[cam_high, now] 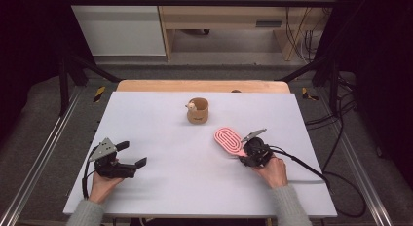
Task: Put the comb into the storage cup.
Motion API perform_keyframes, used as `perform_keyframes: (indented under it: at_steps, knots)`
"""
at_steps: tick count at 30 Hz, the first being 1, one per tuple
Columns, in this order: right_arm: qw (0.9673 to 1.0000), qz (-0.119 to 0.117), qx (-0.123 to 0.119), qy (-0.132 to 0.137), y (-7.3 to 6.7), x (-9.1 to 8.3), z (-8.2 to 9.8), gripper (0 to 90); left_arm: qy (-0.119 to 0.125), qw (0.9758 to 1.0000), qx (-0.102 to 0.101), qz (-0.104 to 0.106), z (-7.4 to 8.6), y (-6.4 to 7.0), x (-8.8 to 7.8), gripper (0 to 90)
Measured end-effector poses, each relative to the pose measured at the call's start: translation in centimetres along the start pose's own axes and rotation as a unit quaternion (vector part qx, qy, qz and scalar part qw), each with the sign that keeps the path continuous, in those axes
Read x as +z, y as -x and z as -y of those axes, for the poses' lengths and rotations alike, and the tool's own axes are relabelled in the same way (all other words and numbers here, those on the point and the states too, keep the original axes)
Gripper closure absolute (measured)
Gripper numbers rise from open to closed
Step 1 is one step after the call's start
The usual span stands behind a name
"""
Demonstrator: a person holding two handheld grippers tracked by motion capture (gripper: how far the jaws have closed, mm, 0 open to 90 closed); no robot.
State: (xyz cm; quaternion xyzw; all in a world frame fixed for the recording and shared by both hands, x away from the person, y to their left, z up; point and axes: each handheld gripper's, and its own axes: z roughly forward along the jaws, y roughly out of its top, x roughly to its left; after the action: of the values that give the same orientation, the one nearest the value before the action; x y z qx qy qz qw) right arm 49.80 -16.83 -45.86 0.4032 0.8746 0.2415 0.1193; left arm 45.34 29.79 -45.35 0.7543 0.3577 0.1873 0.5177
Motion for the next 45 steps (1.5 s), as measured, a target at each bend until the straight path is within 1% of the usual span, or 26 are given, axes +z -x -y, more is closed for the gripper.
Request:
perform_keyframes:
  at_steps: [6, 27, 31, 38, 45]
  knots:
    - [1.0, 0.005, -0.007, 0.002, 0.0, 0.0, 0.0, 69.0, 0.0, 1.0, 0.001, 0.0, 0.0, 0.0, 0.0, 0.2]
    - [0.9999, 0.005, -0.001, 0.01, 0.0, -0.6, 0.0, 69.4, 0.0, 1.0, 0.001, -0.001, 0.0, 0.0, 0.0, 0.2]
    - [0.9999, 0.009, -0.003, 0.012, 0.0, -0.8, 0.0, 69.4, 0.0, 1.0, 0.001, -0.001, 0.0, 0.0, 0.0, 0.2]
    - [0.9997, 0.011, 0.001, 0.02, 0.1, -1.2, 0.1, 69.4, 0.0, 1.0, 0.001, -0.001, 0.0, 0.0, 0.0, 0.2]
    - [0.9992, 0.014, 0.0, 0.038, 0.1, -1.7, 0.0, 69.4, 0.001, 1.0, 0.0, -0.001, 0.0, 0.0, 0.0, 0.2]
